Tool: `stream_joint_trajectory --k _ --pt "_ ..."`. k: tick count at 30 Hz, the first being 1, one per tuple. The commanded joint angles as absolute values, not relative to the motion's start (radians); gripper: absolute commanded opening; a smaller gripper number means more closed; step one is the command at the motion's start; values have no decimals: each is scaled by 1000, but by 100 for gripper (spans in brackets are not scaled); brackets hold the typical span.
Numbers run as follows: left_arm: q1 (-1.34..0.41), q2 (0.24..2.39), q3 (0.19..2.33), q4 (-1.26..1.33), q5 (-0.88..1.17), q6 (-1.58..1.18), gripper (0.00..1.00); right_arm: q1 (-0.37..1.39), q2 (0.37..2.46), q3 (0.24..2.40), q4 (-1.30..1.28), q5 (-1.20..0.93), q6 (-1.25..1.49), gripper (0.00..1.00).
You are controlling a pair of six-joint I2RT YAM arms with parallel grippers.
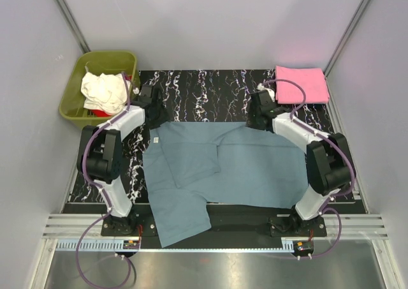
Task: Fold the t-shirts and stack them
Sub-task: Fold the tshirt
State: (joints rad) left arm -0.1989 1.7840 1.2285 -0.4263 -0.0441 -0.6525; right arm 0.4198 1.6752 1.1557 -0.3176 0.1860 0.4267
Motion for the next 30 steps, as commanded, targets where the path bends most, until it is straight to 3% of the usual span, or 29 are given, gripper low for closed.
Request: stream_joint_trajectory --k 1,14,25,30 --pt "-198 1886 1316 -408 -35 -638 54 328 1718 1178 -458 222 483 39" --pt "-193 2098 1515 -535 -192 -618 54 -87 1778 1048 -468 216 514 38" --pt "-164 2258 1772 -615 -147 -600 54 -143 1897 1225 -479 244 470 41" --pt "-153 2225 1790 -612 -104 -592 57 -141 1899 1287 -494 258 419 41"
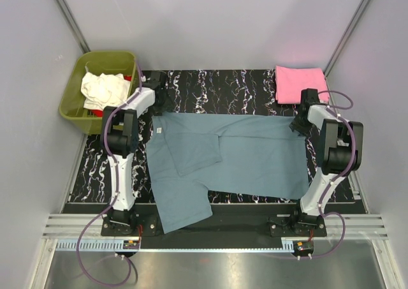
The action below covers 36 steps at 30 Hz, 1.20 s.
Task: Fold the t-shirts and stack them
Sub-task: Fold the tshirt
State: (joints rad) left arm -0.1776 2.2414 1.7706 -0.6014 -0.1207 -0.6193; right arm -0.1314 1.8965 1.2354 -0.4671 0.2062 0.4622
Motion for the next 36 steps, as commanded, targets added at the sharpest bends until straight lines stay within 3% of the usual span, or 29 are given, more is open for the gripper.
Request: stream_joint_trajectory --k 1,8,13,20,22,24,27,30,34,36 --pt "-153 2205 1786 -608 -98 -588 58 -141 1888 1295 -505 246 420 42" --pt "-166 1952 1737 -704 -80 -581 63 -138 1675 1312 -748 163 635 49" --pt "-219 1640 1426 -735 -124 -572 63 -88 1455 1093 -733 23 695 52" --pt "-293 1189 971 -842 -109 -710 58 205 1293 930 -729 20 640 48" --pt "-295 1027 875 -863 -87 -800 55 302 1269 913 -694 -21 611 49" --pt "-293 907 842 -926 -89 -862 58 441 1211 887 -614 -113 533 53" --pt "-258 845 850 -963 -62 -893 64 686 1141 856 -508 -140 433 59" --pt "-223 902 894 -1005 -9 -888 65 771 1153 853 -482 -150 449 57" --pt "-209 1021 899 -1233 -46 -1039 58 1011 1221 881 -463 -111 418 58" --pt "-209 1037 839 -1266 44 -1048 53 1106 1239 873 -419 -40 379 59"
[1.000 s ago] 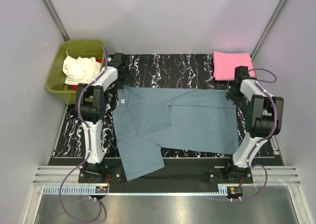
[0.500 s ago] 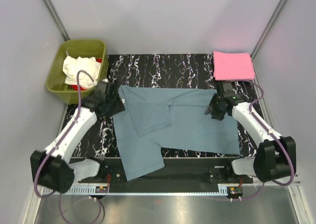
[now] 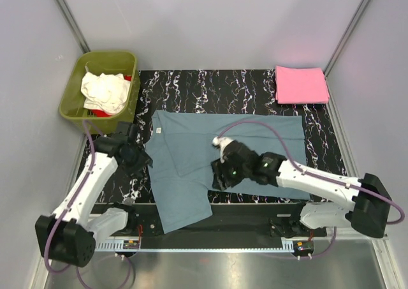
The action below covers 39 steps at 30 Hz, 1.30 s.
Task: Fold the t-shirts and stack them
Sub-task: Fold the tshirt
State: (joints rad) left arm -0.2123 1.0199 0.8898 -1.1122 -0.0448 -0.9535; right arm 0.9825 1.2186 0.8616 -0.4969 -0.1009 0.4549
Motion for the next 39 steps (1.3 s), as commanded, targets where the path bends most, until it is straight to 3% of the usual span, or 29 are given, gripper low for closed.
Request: stream_joint_trajectory --k 1,3,7,12,18,26,30,33,37,39 --pt "-207 1025 768 -1244 82 -1069 49 1156 1256 867 -401 -8 350 59" --pt "-207 945 692 -1212 136 -1138 49 1251 1281 865 -322 38 330 59" --pt "-177 838 735 -1197 23 -1167 58 1371 1405 923 -204 67 232 58" --pt "73 1009 885 -1193 32 -934 59 1515 1621 1077 -175 107 54 57" --pt "323 1189 1061 -1189 225 -746 56 1569 1845 1227 -126 95 -40 55" --pt "341 1154 1118 -1149 222 -825 54 1615 1963 1308 -112 34 -49 54" --pt "342 1131 1141 -1143 127 -833 56 1623 1988 1310 -95 23 -31 52" --pt "344 1138 1132 -1144 132 -833 56 1628 1997 1301 -92 18 -20 45" --pt "344 1154 1111 -1118 129 -828 56 1628 1988 1290 -74 103 -17 1" --pt "344 1143 1098 -1100 100 -819 56 1626 1961 1281 -69 162 -14 0"
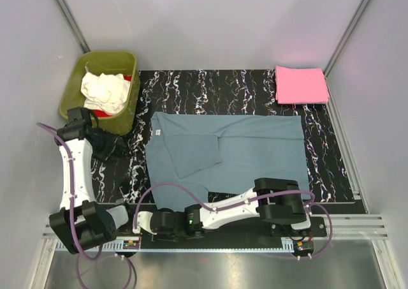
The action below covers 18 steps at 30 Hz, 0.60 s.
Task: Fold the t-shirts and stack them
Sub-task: Fold the tshirt
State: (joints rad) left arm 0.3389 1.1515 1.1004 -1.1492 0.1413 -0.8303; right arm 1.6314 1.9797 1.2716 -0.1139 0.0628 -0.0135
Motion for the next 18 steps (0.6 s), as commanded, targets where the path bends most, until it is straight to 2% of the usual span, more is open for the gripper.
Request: stream_joint_trajectory --k 1,10,15,18 --pt "345 1137 1094 -1095 71 -815 57 1623 1950 1281 -72 202 -15 0" --pt "339 1029 936 -1054 130 -815 59 1442 1841 1284 -83 196 -20 0" --pt "325 950 735 -1066 326 -819 61 1347 1812 1272 -66 163 -21 0" --pt "293 888 667 -1069 357 -845 62 1299 1821 1292 -75 141 -21 0"
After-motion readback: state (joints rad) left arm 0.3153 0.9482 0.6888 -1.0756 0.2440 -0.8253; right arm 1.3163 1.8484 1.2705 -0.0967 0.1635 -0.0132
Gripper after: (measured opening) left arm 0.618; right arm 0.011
